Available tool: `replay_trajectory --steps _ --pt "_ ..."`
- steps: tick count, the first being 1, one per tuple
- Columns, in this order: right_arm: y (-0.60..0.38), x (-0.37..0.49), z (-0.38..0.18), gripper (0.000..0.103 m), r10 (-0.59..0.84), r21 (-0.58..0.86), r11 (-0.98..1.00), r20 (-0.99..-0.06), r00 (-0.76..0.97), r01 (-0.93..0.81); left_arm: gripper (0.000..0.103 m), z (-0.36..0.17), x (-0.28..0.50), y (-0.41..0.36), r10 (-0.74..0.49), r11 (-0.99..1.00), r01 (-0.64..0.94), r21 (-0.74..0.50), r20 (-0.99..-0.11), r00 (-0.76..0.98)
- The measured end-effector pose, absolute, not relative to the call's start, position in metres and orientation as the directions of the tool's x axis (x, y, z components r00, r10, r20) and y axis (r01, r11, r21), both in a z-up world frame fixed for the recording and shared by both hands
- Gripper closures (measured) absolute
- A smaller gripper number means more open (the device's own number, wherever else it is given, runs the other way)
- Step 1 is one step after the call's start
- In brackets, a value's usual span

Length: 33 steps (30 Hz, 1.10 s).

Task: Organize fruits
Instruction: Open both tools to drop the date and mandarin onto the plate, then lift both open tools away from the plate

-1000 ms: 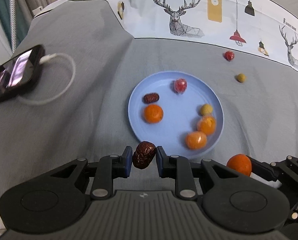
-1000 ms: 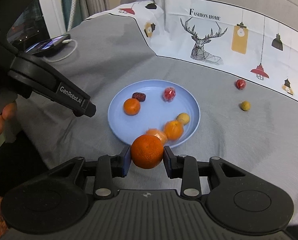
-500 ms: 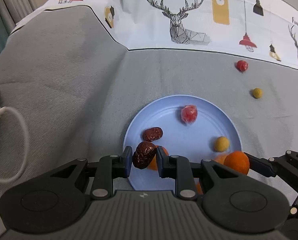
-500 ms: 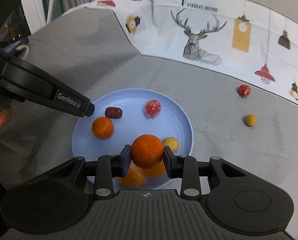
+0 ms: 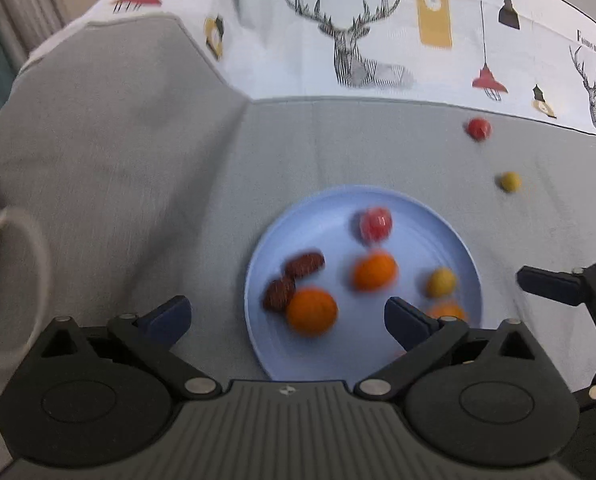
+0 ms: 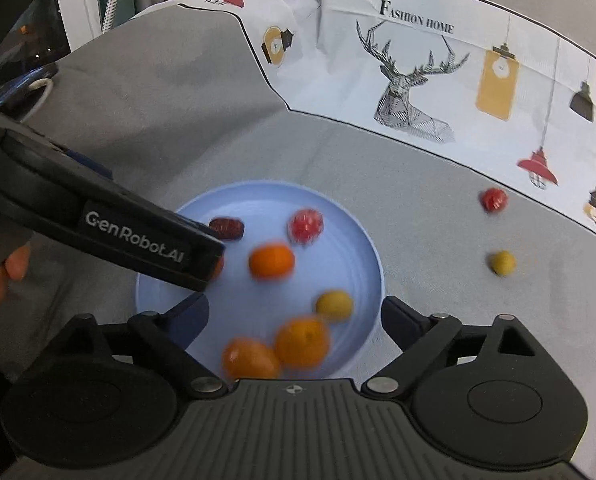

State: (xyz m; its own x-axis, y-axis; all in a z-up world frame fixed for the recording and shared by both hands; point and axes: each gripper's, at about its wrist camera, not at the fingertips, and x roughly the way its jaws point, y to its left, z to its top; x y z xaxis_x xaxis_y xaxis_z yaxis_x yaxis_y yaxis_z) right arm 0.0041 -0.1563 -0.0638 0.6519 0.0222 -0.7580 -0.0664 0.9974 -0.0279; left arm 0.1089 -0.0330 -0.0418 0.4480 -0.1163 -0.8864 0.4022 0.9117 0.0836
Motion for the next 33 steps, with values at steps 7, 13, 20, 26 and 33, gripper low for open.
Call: replay_trajectory --steps 7,13,20,26,33 --pt "-0.151 -0.064 -0.052 0.003 0.004 -0.030 0.999 -0.786 0.618 -0.045 0.000 -0.028 0.049 -0.017 -0.095 0.923 0.377 0.078 -0.903 0.419" --pt "-0.149 -0.109 -0.038 0.003 -0.038 -0.026 0.999 -0.752 0.659 0.027 0.000 -0.013 0.007 0.000 -0.078 0.929 0.361 0.088 -0.904 0.421" --pt "-0.142 -0.138 -0.018 0.001 -0.054 -0.038 0.999 -0.671 0.739 0.039 0.000 0.001 -0.027 0.012 -0.045 0.937 0.326 0.127 -0.880 0.473" --pt "-0.134 -0.162 -0.009 0.001 -0.047 -0.054 0.998 -0.633 0.772 0.017 0.000 0.015 -0.046 0.015 -0.055 0.942 0.310 0.126 -0.855 0.516" --pt "-0.130 -0.175 0.000 0.001 -0.058 -0.063 0.998 -0.597 0.800 0.025 0.000 0.026 -0.059 0.013 -0.065 0.938 0.318 0.136 -0.833 0.549"
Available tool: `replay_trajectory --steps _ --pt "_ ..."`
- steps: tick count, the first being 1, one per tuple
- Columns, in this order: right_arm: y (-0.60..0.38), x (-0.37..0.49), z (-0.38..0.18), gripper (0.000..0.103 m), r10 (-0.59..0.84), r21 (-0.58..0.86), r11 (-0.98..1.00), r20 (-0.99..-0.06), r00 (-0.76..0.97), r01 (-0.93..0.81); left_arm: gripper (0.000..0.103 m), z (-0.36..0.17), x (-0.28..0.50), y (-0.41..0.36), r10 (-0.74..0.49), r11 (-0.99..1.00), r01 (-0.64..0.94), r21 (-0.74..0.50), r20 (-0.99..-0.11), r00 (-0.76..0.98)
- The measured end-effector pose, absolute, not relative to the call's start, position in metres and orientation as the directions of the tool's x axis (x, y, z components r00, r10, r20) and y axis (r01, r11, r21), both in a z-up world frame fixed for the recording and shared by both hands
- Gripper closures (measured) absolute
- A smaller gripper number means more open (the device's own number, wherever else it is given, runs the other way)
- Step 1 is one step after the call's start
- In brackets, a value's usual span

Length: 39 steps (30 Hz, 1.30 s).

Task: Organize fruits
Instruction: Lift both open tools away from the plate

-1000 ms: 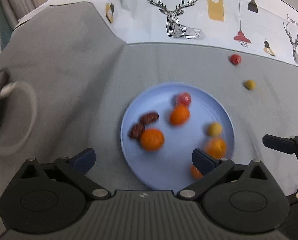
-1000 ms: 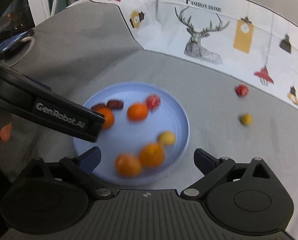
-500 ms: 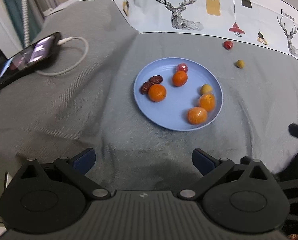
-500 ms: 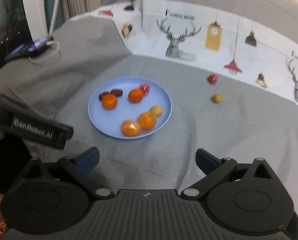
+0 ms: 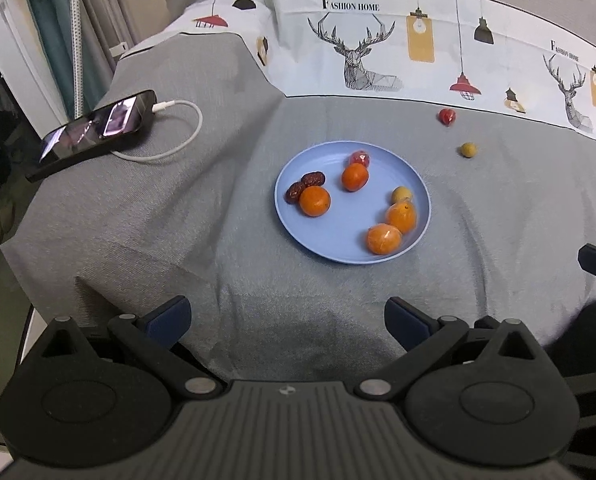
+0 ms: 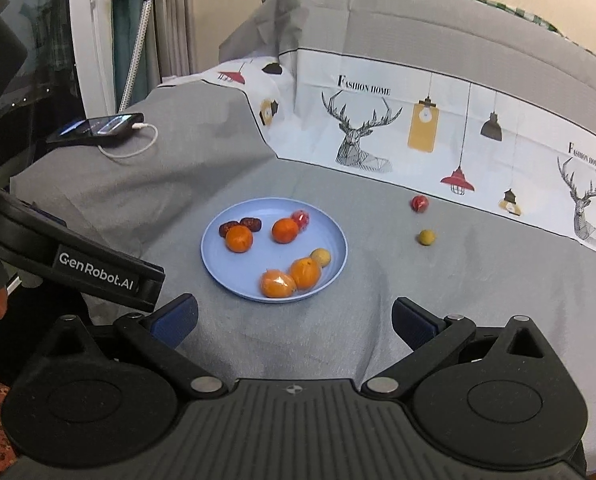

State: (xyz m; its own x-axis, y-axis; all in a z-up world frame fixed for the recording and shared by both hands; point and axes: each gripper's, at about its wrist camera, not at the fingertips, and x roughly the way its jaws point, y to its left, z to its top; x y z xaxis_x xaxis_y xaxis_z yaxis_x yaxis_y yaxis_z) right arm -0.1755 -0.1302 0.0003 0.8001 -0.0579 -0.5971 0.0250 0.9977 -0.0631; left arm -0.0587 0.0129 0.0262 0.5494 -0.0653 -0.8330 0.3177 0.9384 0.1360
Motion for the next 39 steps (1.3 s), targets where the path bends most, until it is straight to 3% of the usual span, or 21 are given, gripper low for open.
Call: replay_trajectory --steps 39 --pt "-0.151 -0.147 -0.021 0.001 -0.081 -0.019 0.996 -0.649 0.757 0.090 0.000 0.012 -0.030 0.004 -0.028 0.935 0.320 0.155 -0.864 0.502"
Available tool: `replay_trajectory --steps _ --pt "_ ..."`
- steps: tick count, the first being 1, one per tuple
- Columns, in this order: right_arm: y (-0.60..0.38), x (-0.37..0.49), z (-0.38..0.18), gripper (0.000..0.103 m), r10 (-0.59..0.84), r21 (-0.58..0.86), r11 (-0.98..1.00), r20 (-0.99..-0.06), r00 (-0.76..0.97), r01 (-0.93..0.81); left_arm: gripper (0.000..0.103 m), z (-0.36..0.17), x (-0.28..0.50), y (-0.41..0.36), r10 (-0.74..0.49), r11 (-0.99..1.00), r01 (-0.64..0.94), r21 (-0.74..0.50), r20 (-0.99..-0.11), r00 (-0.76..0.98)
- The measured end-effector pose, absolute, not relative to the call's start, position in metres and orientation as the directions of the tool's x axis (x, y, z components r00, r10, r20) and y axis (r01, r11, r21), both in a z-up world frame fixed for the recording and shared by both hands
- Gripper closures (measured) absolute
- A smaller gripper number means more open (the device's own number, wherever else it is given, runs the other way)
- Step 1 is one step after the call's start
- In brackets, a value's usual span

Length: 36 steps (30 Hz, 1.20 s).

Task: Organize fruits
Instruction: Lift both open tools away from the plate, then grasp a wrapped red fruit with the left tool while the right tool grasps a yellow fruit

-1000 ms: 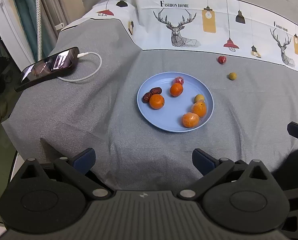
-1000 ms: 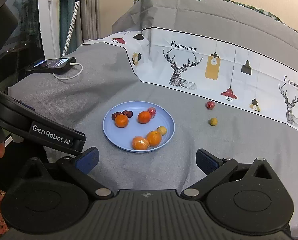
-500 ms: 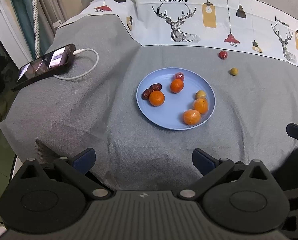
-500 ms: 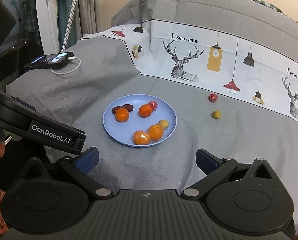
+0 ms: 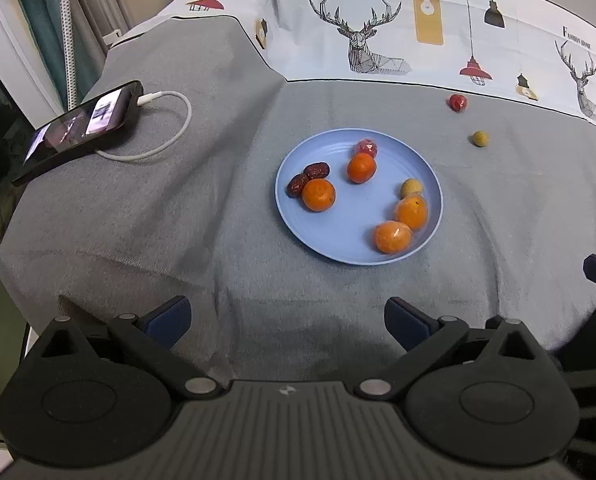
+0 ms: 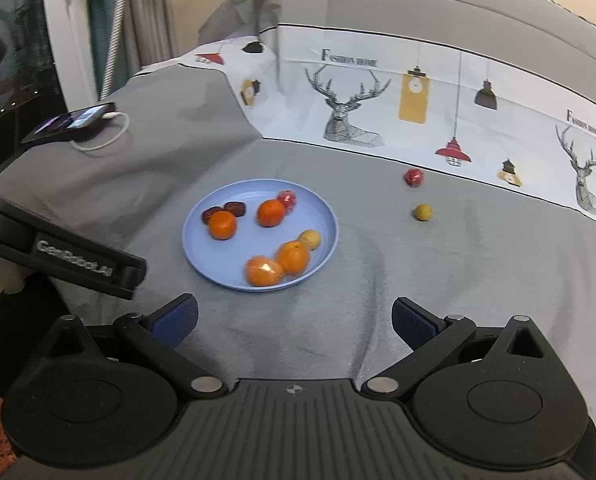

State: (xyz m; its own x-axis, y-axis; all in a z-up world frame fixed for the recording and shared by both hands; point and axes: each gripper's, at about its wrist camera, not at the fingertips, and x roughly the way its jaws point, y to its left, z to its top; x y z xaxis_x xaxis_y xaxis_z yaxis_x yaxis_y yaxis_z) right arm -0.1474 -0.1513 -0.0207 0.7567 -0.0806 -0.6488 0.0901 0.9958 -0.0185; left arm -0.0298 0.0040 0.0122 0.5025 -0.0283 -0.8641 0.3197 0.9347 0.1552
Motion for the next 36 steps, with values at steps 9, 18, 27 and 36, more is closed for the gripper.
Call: replay_trajectory --steps 9,18,27,36 --pt "-0.218 -0.103 -0.063 0.001 -0.268 -0.052 0.950 -0.637 0.723 0.306 0.000 0.008 -0.003 -0.015 -0.013 0.931 0.327 0.162 -0.881 0.474" --pt "-0.303 -0.003 -0.128 0.001 -0.333 -0.051 0.920 -0.626 0.705 0.389 0.000 -0.005 0.046 -0.054 0.009 0.923 0.346 0.171 -0.906 0.423" --pt "-0.348 0.071 -0.166 0.001 -0.328 -0.065 0.931 -0.581 0.745 0.359 0.000 -0.029 0.116 -0.117 0.020 0.918 0.353 0.180 -0.911 0.412" --pt "-0.393 0.058 -0.160 0.030 -0.377 -0.032 0.903 -0.537 0.755 0.428 0.000 -0.062 0.182 -0.226 -0.085 0.899 0.416 0.140 -0.874 0.478"
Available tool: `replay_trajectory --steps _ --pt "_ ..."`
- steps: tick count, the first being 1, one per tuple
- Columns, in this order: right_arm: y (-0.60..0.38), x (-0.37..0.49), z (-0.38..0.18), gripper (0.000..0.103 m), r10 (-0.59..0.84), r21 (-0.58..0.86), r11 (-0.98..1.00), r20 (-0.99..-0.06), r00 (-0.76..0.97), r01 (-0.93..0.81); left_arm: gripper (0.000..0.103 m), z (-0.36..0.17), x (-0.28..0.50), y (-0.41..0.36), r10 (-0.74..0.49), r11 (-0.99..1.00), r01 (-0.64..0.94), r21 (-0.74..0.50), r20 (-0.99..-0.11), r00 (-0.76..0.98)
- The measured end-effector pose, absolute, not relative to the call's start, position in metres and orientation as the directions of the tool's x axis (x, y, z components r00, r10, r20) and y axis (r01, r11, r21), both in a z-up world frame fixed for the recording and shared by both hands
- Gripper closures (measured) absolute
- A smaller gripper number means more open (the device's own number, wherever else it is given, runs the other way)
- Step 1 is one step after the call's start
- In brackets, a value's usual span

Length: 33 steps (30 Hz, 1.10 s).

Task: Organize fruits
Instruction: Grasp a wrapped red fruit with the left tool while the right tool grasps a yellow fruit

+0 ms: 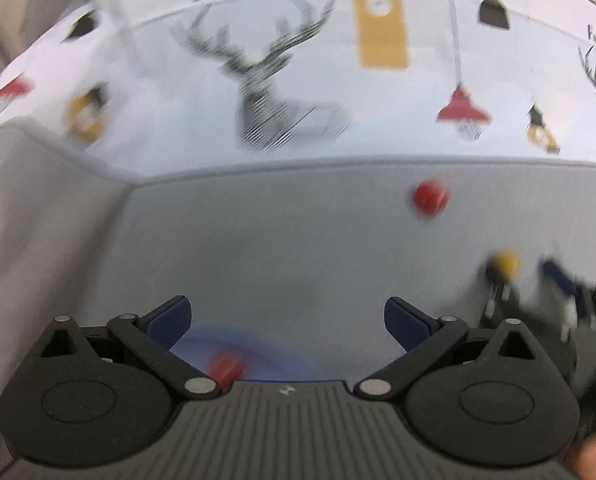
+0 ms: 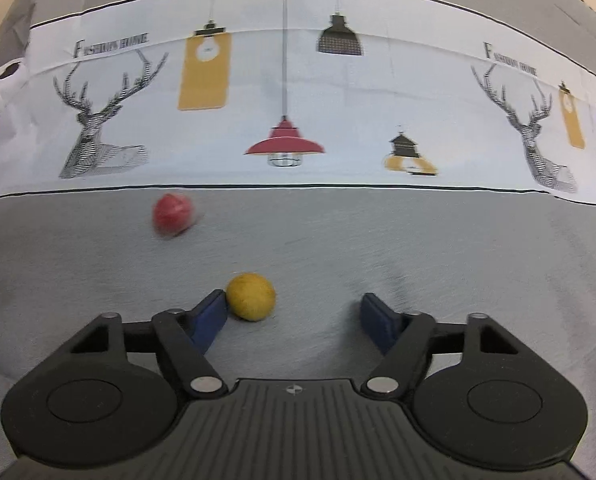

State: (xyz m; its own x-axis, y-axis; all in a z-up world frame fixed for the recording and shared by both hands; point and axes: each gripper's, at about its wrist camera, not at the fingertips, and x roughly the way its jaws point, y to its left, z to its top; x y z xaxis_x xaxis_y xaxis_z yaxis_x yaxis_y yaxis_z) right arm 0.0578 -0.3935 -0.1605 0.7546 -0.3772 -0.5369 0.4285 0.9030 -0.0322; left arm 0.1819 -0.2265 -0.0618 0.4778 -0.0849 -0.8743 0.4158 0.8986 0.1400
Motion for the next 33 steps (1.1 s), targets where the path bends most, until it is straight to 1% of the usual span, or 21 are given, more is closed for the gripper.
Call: replay_trajectory --steps 3,6,10,12,14,16,17,18,19,20,21,23,28,31,33 --pt "-0.404 0.059 -0.159 0.033 -0.407 -0.052 0.891 -0.534 0.741 0.451 0.000 -0.079 0.201 -0.270 -0.151 0.878 0.468 0.103 -0.867 0.474" --pt "-0.418 0.052 -0.158 0.033 -0.464 -0.060 0.852 -0.544 0.699 0.520 0.000 -0.099 0.213 -0.304 -0.188 0.848 0.524 0.083 -0.876 0.444" --pt "-0.438 0.043 -0.157 0.033 -0.540 -0.037 0.771 -0.567 0.622 0.636 0.000 -0.125 0.224 -0.335 -0.177 0.818 0.562 0.122 -0.877 0.447" --pt "-0.441 0.043 -0.158 0.033 -0.540 -0.021 0.763 -0.571 0.619 0.646 0.000 -0.135 0.230 -0.343 -0.153 0.813 0.566 0.139 -0.886 0.438" --pt "-0.438 0.045 -0.160 0.033 -0.551 -0.041 0.762 -0.566 0.614 0.646 0.001 -0.140 0.234 -0.346 -0.160 0.816 0.565 0.125 -0.890 0.428" --pt "-0.439 0.045 -0.160 0.034 -0.546 -0.026 0.760 -0.568 0.616 0.649 0.019 -0.141 0.235 -0.345 -0.183 0.812 0.574 0.105 -0.888 0.422" --pt "-0.438 0.044 -0.158 0.043 -0.532 -0.004 0.764 -0.570 0.626 0.645 0.039 -0.139 0.233 -0.345 -0.219 0.797 0.600 0.075 -0.889 0.402" --pt "-0.438 0.044 -0.155 0.070 -0.524 0.016 0.766 -0.564 0.638 0.643 0.071 -0.136 0.229 -0.344 -0.255 0.773 0.632 0.056 -0.885 0.391" --pt "-0.439 0.043 -0.150 0.077 -0.504 0.054 0.771 -0.558 0.659 0.635 0.070 -0.134 0.225 -0.346 -0.265 0.743 0.665 0.070 -0.882 0.389" --pt "-0.440 0.040 -0.146 0.078 -0.487 0.095 0.776 -0.538 0.688 0.623 0.070 -0.133 0.221 -0.345 -0.268 0.726 0.682 0.087 -0.878 0.396" --pt "-0.441 0.039 -0.144 0.078 -0.485 0.118 0.776 -0.517 0.705 0.620 0.070 -0.131 0.217 -0.343 -0.271 0.720 0.687 0.100 -0.870 0.411" --pt "-0.439 0.037 -0.140 0.078 -0.510 0.106 0.770 -0.489 0.708 0.629 0.070 -0.123 0.209 -0.336 -0.266 0.719 0.683 0.124 -0.859 0.437" --pt "-0.434 0.029 -0.118 0.078 -0.577 0.057 0.764 -0.386 0.720 0.643 0.070 -0.077 0.181 -0.297 -0.283 0.756 0.645 0.113 -0.832 0.478" --pt "-0.425 0.015 -0.085 0.078 -0.598 0.047 0.762 -0.329 0.731 0.645 0.070 -0.039 0.152 -0.267 -0.293 0.775 0.624 0.099 -0.818 0.495" --pt "-0.415 0.001 -0.059 0.078 -0.579 0.066 0.781 -0.299 0.759 0.622 0.070 -0.016 0.130 -0.243 -0.279 0.787 0.606 0.117 -0.808 0.519"
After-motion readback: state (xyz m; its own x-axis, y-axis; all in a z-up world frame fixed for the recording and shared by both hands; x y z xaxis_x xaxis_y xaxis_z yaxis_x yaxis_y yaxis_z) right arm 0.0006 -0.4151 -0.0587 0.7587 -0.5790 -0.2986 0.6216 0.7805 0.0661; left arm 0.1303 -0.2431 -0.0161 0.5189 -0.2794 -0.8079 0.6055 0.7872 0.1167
